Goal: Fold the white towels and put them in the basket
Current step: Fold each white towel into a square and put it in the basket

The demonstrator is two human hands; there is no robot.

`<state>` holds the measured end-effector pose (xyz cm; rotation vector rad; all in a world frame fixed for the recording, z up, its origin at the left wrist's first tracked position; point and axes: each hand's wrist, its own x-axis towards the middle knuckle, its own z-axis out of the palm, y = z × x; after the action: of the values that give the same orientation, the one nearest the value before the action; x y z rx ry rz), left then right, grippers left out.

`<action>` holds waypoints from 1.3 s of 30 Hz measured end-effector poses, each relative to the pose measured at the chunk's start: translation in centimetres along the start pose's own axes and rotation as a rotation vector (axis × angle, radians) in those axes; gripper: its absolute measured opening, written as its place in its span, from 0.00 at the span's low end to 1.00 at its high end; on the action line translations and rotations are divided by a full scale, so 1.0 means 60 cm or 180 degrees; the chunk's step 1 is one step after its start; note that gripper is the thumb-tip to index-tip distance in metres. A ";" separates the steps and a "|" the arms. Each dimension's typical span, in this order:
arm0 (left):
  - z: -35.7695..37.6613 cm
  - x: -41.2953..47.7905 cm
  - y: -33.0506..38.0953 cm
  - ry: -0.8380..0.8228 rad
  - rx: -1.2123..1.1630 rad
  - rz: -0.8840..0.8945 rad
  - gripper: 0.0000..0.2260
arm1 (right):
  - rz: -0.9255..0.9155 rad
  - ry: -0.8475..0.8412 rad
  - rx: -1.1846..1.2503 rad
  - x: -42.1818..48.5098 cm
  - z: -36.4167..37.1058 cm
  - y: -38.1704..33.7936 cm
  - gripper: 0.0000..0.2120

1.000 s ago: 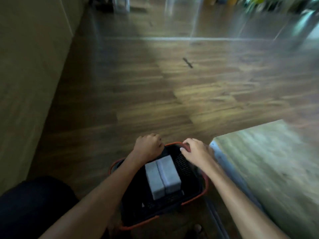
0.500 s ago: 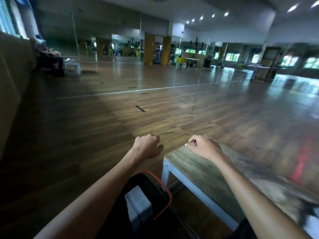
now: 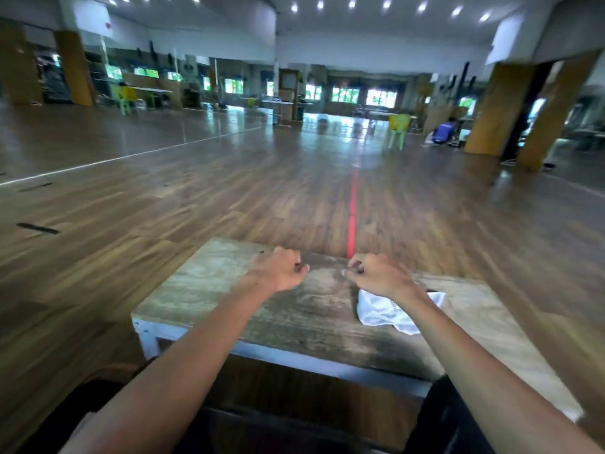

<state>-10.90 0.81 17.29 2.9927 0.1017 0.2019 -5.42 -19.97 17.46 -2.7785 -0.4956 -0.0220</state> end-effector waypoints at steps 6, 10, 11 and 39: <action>0.065 0.055 0.125 -0.0174 -0.0251 0.0566 0.15 | 0.0541 0.0193 -0.0187 -0.054 -0.026 0.153 0.11; 0.111 0.083 0.173 -0.0169 -0.0186 0.0872 0.14 | 0.0855 0.0143 -0.0258 -0.068 -0.007 0.222 0.11; 0.123 0.090 0.180 -0.0153 -0.0123 0.0952 0.13 | 0.0905 0.0122 -0.0270 -0.067 0.003 0.236 0.10; 0.331 0.248 0.264 0.0562 -0.0476 0.1631 0.09 | 0.0368 0.0510 -0.1202 0.077 0.118 0.314 0.20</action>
<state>7.48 -16.40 2.01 2.7840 -0.6361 0.5003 5.01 -32.98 5.29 -3.1325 -0.3152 -0.3424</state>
